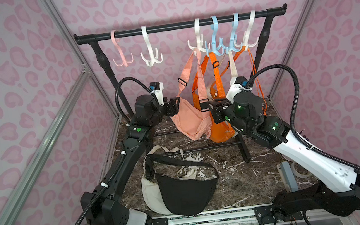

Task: Take the bag off the hook
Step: Pick up the bag from the hook.

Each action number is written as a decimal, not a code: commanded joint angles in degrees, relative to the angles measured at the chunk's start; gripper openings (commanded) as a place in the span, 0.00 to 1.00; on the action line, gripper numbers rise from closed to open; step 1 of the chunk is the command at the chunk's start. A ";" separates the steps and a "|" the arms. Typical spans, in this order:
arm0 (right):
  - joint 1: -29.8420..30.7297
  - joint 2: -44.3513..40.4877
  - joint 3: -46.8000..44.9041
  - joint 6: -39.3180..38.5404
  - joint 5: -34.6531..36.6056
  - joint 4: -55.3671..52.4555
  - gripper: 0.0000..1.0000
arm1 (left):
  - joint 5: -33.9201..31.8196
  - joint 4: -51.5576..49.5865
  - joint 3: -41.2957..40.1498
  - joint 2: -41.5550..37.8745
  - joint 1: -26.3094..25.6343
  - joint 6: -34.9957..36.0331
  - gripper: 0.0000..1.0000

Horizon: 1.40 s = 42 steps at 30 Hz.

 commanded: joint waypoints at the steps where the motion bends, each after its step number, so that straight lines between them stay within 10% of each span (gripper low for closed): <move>1: -0.54 1.02 0.97 -0.82 -1.81 1.18 0.40 | 0.93 4.23 1.79 1.14 0.00 1.45 0.73; 42: -6.67 10.13 1.43 1.62 -13.44 4.87 0.45 | 3.07 6.78 10.21 11.04 -0.11 6.46 0.78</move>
